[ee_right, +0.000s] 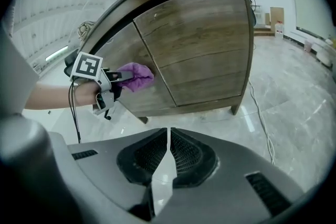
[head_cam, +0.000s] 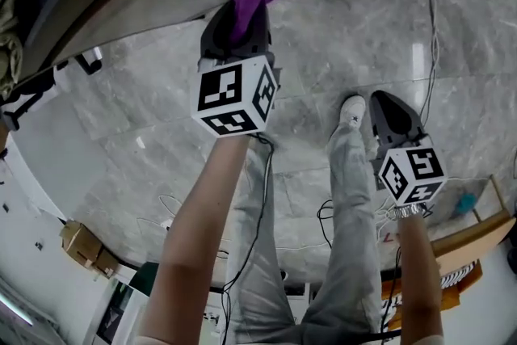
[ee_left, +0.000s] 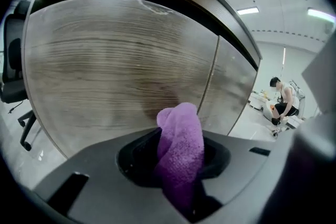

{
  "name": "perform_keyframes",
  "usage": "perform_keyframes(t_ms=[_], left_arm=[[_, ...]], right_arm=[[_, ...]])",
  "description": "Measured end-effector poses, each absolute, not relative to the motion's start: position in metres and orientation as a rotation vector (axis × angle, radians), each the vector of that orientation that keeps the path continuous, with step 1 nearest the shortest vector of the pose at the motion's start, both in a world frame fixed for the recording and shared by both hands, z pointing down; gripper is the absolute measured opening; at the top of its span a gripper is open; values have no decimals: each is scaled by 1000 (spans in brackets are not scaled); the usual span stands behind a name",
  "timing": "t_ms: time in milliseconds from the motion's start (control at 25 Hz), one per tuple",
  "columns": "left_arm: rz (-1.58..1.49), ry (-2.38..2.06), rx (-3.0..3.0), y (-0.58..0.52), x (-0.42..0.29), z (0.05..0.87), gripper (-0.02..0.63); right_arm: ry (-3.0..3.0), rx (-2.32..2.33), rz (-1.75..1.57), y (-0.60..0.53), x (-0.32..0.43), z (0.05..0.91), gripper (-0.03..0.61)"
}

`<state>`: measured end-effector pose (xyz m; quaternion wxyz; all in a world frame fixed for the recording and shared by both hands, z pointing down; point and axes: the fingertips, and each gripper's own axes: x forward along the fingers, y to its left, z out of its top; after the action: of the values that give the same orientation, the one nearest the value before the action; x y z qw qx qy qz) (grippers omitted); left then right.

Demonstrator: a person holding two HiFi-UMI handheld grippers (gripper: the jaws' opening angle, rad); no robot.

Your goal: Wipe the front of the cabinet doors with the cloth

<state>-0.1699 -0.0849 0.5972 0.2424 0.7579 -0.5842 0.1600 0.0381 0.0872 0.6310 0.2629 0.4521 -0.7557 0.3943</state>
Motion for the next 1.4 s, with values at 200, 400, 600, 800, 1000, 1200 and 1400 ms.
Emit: perform_keyframes(t_ms=[200, 400, 600, 800, 1000, 1200, 1400], left_arm=[[431, -1687, 2004, -77, -249, 595, 112], [446, -1789, 1918, -63, -344, 597, 112], [431, -1857, 1815, -47, -417, 603, 112], [424, -1934, 1719, -34, -466, 604, 112], [488, -1886, 1787, -10, -439, 606, 112], [581, -1667, 2020, 4, -320, 623, 112], [578, -1482, 2124, -22, -187, 652, 112]], right_arm=[[-2116, 1127, 1023, 73, -32, 627, 35], [-2170, 1015, 999, 72, -111, 627, 35], [-2178, 950, 1000, 81, -164, 634, 35], [-2189, 920, 1009, 85, -196, 636, 35], [-2208, 922, 1041, 85, -201, 635, 35], [-2216, 915, 1061, 90, -167, 634, 35], [-2159, 886, 1028, 103, -88, 646, 35]])
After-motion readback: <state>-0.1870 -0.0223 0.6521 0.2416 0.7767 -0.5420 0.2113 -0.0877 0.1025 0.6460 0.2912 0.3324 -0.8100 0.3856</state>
